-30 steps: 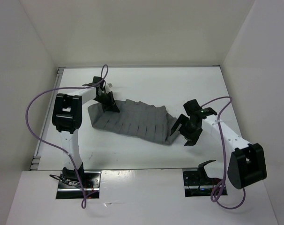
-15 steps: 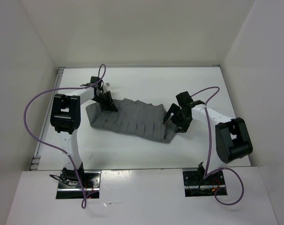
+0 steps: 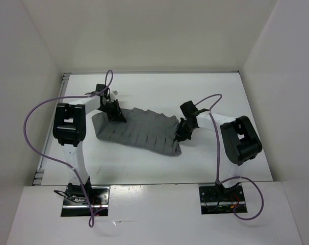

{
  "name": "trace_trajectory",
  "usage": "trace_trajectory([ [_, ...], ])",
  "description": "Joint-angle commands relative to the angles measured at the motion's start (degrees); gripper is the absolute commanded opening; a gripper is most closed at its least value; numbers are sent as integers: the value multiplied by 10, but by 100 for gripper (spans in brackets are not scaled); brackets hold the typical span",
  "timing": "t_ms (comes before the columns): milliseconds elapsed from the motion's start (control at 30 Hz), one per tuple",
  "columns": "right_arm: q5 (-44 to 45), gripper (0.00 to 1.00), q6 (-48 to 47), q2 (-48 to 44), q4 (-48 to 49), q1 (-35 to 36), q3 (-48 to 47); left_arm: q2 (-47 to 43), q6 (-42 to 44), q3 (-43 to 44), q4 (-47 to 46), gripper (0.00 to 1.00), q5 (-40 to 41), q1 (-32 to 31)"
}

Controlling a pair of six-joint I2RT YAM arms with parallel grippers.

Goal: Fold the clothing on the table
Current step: Fold the skirt

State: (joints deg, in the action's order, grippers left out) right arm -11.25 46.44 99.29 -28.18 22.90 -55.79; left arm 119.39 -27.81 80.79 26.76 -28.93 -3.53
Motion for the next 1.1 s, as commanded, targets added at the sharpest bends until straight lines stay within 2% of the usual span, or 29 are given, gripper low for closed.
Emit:
trace_trajectory([
  [0,54,0,-4,22,16,7,-43,-49,50,-6,17,5,-22,-3],
  [133,100,0,-44,37,-36,1,-110,-82,117,24,71,8,-105,-41],
  [167,100,0,-57,37,-36,0,-119,-88,136,24,78,8,-149,-56],
  [267,100,0,-73,37,-51,-18,-150,-105,164,31,97,9,-190,-88],
  [400,95,0,-79,37,-57,-23,-158,-93,138,2,73,11,-201,-108],
  [600,84,0,-79,27,-57,-23,-151,-65,113,-8,62,8,-128,-127],
  [833,65,0,-73,8,-51,-23,-135,3,102,21,57,8,-116,-165],
  [1067,58,0,-63,-55,-71,-23,-129,44,91,27,73,7,6,-206],
])
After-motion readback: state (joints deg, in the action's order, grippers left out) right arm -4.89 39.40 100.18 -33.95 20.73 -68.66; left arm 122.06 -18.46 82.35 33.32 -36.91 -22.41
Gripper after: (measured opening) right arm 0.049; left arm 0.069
